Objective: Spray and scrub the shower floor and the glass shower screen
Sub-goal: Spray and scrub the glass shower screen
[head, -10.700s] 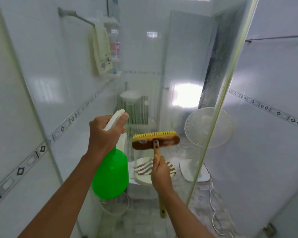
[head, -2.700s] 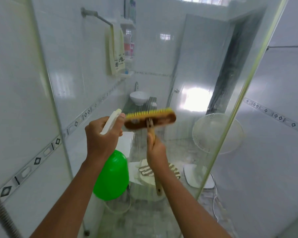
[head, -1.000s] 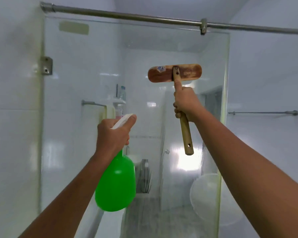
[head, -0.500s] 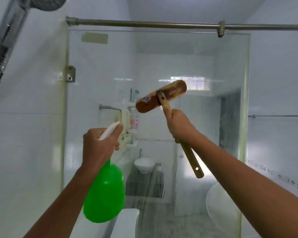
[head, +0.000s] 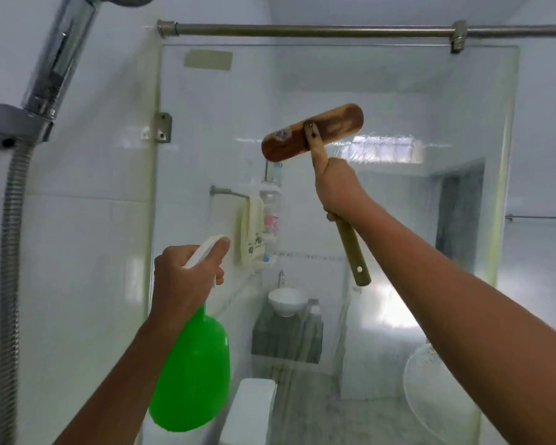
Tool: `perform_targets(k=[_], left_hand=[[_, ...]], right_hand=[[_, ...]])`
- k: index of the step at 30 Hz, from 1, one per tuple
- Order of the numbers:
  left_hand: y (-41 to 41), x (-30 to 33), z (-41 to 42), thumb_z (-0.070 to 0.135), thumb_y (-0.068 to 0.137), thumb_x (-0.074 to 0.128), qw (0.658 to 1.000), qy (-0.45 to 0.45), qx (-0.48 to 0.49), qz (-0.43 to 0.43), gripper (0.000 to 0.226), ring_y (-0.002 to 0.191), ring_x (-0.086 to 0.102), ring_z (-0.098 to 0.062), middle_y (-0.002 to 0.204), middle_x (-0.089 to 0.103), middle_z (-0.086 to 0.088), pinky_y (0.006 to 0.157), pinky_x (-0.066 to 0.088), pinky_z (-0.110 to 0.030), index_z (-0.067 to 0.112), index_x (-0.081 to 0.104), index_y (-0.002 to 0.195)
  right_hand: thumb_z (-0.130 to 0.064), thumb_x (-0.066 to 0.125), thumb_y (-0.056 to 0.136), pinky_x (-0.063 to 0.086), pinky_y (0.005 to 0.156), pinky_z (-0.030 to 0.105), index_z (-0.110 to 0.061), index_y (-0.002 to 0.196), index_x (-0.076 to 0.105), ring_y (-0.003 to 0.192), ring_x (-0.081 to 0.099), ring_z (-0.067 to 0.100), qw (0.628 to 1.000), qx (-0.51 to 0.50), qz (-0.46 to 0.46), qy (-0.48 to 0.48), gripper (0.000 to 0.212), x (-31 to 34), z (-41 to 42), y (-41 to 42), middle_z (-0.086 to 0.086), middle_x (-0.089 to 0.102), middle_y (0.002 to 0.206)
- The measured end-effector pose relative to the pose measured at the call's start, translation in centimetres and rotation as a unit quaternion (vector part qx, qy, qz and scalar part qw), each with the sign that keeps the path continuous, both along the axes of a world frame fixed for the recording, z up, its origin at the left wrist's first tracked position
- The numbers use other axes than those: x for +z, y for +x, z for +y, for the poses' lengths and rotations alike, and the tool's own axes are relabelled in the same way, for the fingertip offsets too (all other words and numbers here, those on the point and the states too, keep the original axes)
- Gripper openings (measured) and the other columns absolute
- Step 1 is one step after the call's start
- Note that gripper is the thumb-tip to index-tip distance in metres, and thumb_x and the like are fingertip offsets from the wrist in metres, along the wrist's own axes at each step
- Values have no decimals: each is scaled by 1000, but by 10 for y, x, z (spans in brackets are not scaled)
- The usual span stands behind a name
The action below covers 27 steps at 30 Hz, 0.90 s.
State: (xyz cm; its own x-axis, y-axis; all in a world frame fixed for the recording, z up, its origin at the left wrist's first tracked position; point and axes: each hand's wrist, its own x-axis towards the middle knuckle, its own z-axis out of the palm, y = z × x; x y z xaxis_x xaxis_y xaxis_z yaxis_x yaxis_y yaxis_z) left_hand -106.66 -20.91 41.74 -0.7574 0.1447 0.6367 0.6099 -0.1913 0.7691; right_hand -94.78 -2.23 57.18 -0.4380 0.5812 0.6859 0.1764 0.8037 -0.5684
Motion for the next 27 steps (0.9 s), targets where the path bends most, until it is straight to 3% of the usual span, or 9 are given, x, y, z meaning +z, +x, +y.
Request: perform_targets(k=[3,6,7,11,15,17,21,24,27], left_hand=[[-7,-7,-4,47,93,76,1000,5,10,-2,47,64,75,-31,57,73,-3,81,64,-51,14,74,60],[-6,-15,-7,43,96,74,1000,5,18,5,46,63,75,-28,57,73,-3,77,63,-42,12,75,62],[-5,-17,-10,42,96,74,1000,3,22,7,47,63,74,-27,57,73,-3,74,61,-39,12,75,60],[-6,-23,-25,41,96,73,1000,0,25,-3,50,64,74,-32,56,72,-5,77,60,-45,10,73,57],[-9,-27,-36,44,95,75,999,-18,32,-2,49,64,75,-33,57,73,-4,81,62,-51,12,74,57],[-9,-27,-39,45,95,74,999,-14,37,5,49,64,75,-30,58,74,-3,81,62,-44,12,75,58],[-8,-26,-39,43,96,73,999,-1,35,10,45,61,75,-23,59,75,-3,72,55,-29,11,76,64],[-8,-28,-37,41,95,74,1000,3,10,-3,42,59,75,-18,61,75,-5,67,53,-24,9,76,69],[-6,-36,-32,42,95,74,1000,3,-1,-10,44,62,76,-24,61,75,-4,74,59,-31,9,76,67]], right_hand=[[-58,22,101,54,46,34,-14,94,52,64,59,20,999,27,21,-4,53,-15,-5,-15,5,58,80],[-57,18,102,54,73,42,-23,135,48,75,56,22,992,48,-43,107,56,-121,-10,-51,3,55,86],[-62,16,100,52,76,43,-28,137,46,76,56,22,989,64,-74,110,58,-165,-18,-57,0,55,86],[-71,14,94,53,73,43,-21,114,55,72,58,21,986,61,-150,41,67,-272,-43,-52,-1,59,82],[-70,16,96,51,73,42,-18,115,56,72,57,21,990,82,-99,51,68,-201,-34,-56,-1,56,80],[-58,20,102,43,72,36,-9,111,58,77,55,24,993,69,-71,63,63,-134,-30,-60,3,56,84],[-51,21,104,49,78,47,2,113,56,82,54,32,996,45,-31,71,64,-41,-26,-59,16,54,92],[-60,21,101,57,72,47,-11,116,57,78,62,25,997,72,23,23,63,-66,-31,-66,11,63,94],[-68,22,97,55,69,38,-21,107,57,80,64,19,997,80,11,-12,60,-172,-33,-67,1,64,88]])
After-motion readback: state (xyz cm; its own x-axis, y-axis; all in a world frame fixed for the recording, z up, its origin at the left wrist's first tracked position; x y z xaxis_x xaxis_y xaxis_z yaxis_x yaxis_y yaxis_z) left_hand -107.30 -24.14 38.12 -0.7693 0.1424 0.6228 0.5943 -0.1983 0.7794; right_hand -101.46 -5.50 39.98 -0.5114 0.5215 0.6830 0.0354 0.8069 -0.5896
